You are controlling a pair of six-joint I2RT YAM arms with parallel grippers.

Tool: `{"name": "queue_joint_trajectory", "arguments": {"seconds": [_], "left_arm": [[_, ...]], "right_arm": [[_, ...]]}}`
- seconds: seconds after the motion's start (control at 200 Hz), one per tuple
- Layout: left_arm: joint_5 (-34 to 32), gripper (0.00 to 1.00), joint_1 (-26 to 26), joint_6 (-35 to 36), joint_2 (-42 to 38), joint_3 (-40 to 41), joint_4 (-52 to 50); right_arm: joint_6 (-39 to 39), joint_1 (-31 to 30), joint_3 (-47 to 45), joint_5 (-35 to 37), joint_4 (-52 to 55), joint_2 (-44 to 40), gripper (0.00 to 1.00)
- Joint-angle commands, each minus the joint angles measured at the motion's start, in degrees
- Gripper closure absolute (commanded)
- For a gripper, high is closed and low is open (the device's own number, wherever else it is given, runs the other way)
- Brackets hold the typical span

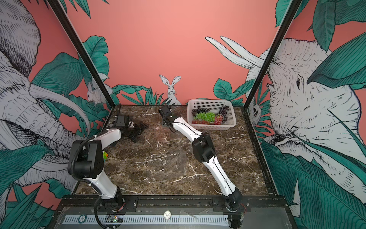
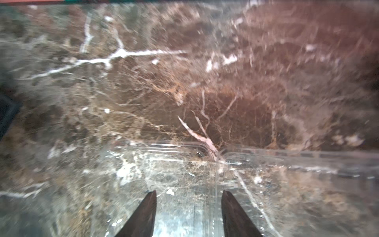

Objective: Pack grapes into containers
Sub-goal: Adjust the packing box at the center of the board, then move the packing box to the center of the board.

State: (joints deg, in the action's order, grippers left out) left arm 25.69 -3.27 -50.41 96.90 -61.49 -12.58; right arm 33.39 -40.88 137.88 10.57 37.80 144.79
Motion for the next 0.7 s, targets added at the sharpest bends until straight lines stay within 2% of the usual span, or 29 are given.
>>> {"name": "queue_joint_trajectory", "arguments": {"seconds": [0.0,0.165,0.285,0.48,0.69], "left_arm": [[0.3,0.01,-0.9,4.0,-7.5,0.3,-5.5],[-1.7,0.01,-4.3,7.3,-16.3,3.2,-11.9],[-2.8,0.00,-9.9,5.1,-21.7,7.2,-12.3],[-3.6,0.00,-17.5,-1.4,-25.7,13.8,-9.7],[-5.6,0.00,-24.0,-4.4,-24.2,17.8,-5.6]], "right_arm": [[-5.4,0.3,-3.0,-0.1,-2.8,-8.9,0.33],[-10.7,0.4,-11.7,1.6,-4.6,-17.4,0.02],[-11.8,0.8,-17.7,2.4,-4.6,-21.9,0.02],[-10.3,2.3,-32.0,2.3,-8.9,-31.0,0.02],[-10.1,3.9,-43.9,2.1,-10.2,-39.8,0.02]]}}
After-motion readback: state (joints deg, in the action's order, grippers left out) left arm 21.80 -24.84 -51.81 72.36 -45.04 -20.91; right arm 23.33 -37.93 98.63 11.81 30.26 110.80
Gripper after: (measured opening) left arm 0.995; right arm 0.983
